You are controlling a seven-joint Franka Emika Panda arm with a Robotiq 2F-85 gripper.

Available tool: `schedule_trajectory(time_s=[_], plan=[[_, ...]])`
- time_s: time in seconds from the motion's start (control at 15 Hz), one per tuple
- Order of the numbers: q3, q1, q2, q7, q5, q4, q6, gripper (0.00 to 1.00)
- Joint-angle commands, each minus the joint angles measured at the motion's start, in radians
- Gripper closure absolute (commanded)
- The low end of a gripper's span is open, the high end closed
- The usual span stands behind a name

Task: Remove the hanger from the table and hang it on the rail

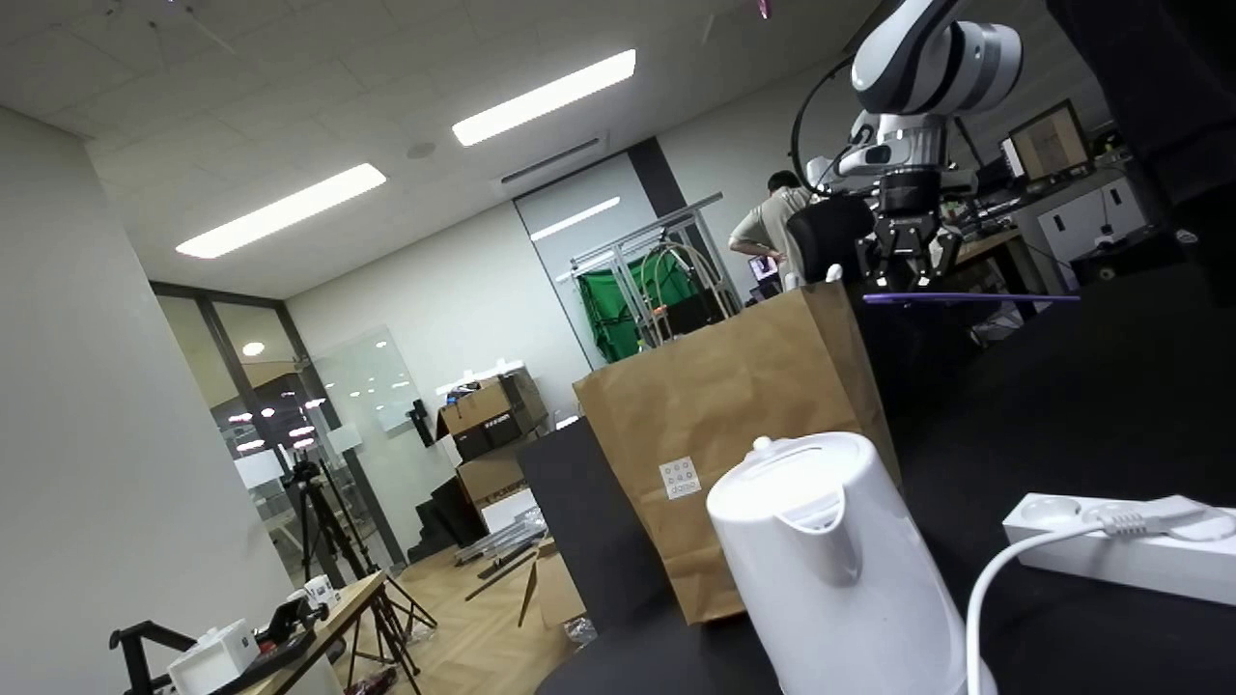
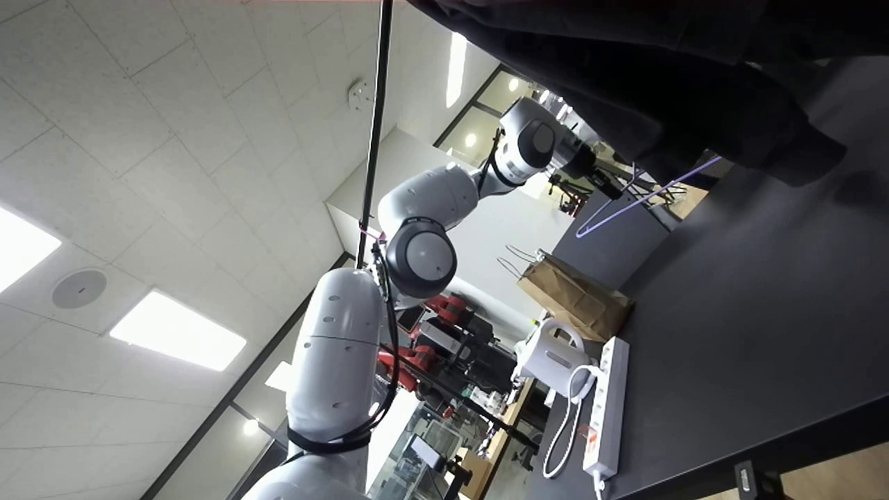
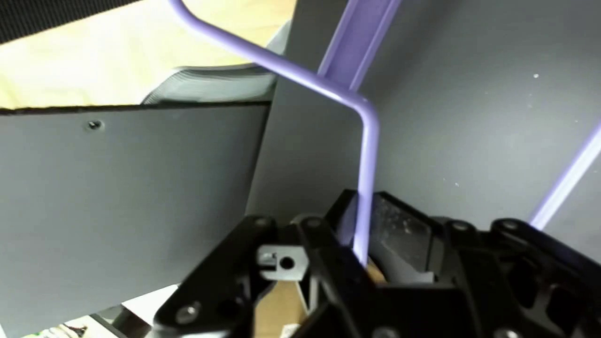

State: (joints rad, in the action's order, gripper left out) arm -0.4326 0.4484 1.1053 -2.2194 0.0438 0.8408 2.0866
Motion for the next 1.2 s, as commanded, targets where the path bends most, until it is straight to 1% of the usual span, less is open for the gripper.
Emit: schedule_trajectory(time_s=[0.0,0.4,0.53,0.6,0.8,1.13], plan=[[-0.028,0.078,-0.147,-0.073,0.009,0.191,-0.079,0.96],[-0.064,0.186,-0.335,-0.185,0.012,0.445,-0.154,0.96],[-0.061,0.215,-0.401,-0.203,0.002,0.537,-0.174,0.96],[0.069,0.093,-0.323,-0.223,0.095,0.387,-0.181,0.83],[0.073,0.115,-0.389,-0.24,0.093,0.48,-0.185,0.83],[0.073,0.115,-0.399,-0.243,0.093,0.502,-0.186,0.83]])
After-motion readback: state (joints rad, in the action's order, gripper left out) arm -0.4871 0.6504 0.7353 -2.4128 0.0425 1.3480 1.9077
